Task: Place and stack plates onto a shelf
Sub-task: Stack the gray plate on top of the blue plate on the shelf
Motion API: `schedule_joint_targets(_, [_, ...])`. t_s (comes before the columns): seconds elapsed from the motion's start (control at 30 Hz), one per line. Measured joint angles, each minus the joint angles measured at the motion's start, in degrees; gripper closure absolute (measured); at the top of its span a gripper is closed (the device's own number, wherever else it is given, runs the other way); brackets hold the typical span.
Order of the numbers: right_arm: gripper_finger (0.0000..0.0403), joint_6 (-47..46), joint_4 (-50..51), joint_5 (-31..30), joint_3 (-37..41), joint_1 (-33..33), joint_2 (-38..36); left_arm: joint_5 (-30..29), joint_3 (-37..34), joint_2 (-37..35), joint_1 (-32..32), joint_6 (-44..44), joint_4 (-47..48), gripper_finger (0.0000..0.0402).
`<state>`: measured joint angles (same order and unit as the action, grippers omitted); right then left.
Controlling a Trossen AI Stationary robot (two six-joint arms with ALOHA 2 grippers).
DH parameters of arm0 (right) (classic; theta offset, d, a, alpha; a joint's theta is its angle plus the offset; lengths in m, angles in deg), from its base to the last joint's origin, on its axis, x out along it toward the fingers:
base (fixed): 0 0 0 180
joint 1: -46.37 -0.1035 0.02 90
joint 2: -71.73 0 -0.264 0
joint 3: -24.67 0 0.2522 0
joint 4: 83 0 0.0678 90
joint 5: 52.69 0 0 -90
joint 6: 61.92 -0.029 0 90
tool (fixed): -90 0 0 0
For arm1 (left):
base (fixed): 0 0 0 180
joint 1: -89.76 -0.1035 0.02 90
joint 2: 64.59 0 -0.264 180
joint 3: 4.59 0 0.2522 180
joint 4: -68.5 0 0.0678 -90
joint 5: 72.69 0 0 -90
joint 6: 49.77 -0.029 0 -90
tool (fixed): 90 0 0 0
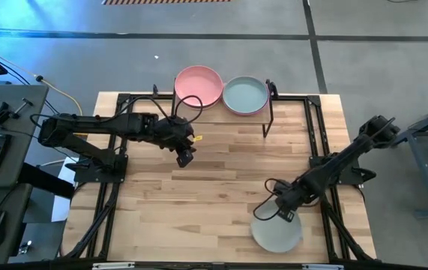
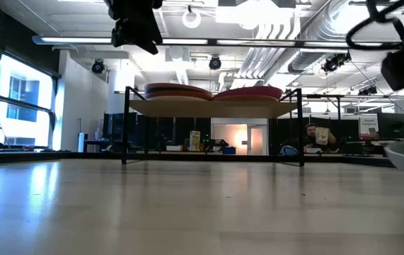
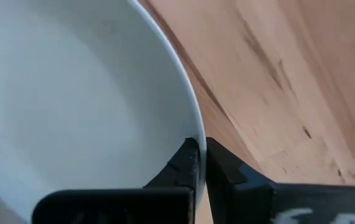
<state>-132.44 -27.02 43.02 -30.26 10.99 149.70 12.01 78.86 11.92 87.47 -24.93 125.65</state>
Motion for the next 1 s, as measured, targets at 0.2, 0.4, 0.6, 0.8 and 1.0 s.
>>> schedule_joint_targets(0.2, [0.0402, -0.7, 0.5, -4.1, 0.0, 2.7, -6.9, 0.0, 0.0, 0.0, -1.7, -0.1, -0.1, 0.0268])
schedule_joint_targets(0.4, [0.0402, 0.1, 3.1, -6.8, 0.0, 6.4, -12.0, 0.0, 0.0, 0.0, -4.3, -1.1, -0.1, 0.0268])
schedule_joint_targets(0.6, [0.0403, 3.3, 3.3, -7.5, 0.0, 11.3, -16.8, 0.0, 0.0, 0.0, -7.1, -1.1, -0.5, 0.0268])
schedule_joint_targets(0.8, [0.0403, 6.3, 2.4, -7.8, 0.0, 17.4, -21.6, 0.0, 0.0, 0.0, -9.9, -2.0, -0.5, 0.0268])
schedule_joint_targets(1.0, [0.0403, 11.4, -3.4, -9.8, 0.0, 25.8, -25.9, 0.0, 0.0, 0.0, -12.6, -2.2, -2.6, 0.0268])
